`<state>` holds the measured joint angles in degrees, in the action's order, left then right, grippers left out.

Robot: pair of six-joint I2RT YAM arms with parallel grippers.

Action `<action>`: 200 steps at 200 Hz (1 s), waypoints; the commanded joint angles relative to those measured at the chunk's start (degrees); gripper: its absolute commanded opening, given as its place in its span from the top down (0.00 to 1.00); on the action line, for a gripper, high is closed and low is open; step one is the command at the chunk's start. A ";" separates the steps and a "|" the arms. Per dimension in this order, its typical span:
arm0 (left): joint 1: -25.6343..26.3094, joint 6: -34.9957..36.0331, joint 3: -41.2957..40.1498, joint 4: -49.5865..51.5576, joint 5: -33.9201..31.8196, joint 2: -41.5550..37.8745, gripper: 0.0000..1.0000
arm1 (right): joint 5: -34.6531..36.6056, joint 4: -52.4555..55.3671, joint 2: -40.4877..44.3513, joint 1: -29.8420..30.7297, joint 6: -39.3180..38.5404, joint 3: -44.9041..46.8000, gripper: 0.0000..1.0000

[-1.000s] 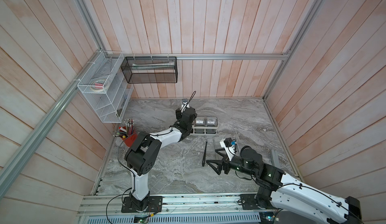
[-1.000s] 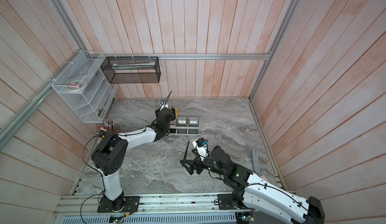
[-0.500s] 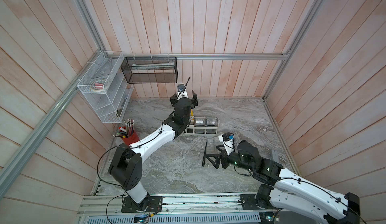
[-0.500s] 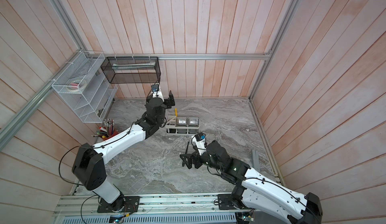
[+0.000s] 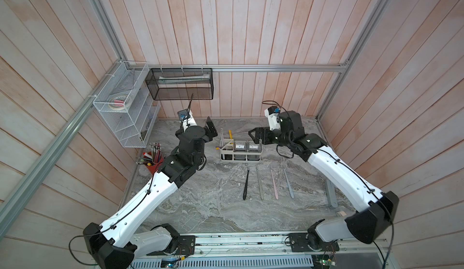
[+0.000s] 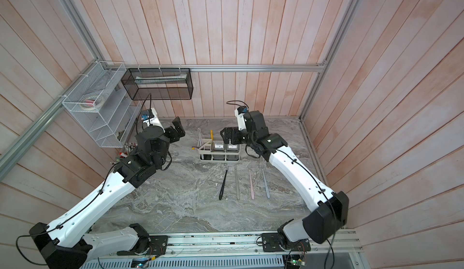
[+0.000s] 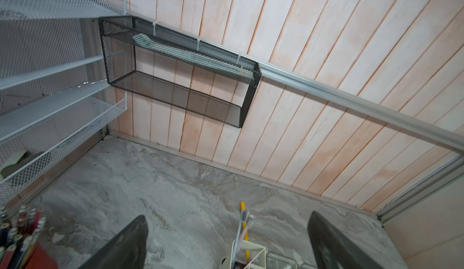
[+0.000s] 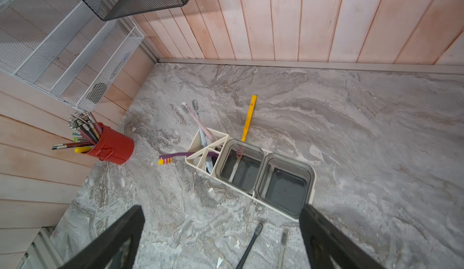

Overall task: Place the toothbrush into the toothbrush holder
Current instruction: Move the toothbrush holder to the center of the board.

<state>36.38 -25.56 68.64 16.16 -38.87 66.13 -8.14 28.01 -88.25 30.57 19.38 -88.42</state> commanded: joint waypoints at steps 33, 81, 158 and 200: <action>-0.39 -5.89 -6.15 13.68 1.58 -6.38 0.00 | 0.50 16.25 -27.86 -2.18 -5.17 -30.96 0.07; -0.78 -8.39 -10.58 17.00 3.81 -10.78 0.00 | -0.28 25.85 -48.05 -3.07 -4.98 -57.61 0.11; -1.71 -8.63 -14.97 17.44 5.30 -12.21 0.00 | 16.90 28.36 -37.20 1.69 -11.10 -38.63 0.12; -1.93 -8.62 -15.67 16.49 6.23 -12.27 0.00 | 14.32 20.44 -26.11 1.70 -10.59 -20.79 0.13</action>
<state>34.83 -33.69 53.74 32.82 -34.02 54.30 4.93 52.58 -118.37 32.95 9.37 -114.59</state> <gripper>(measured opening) 0.998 0.871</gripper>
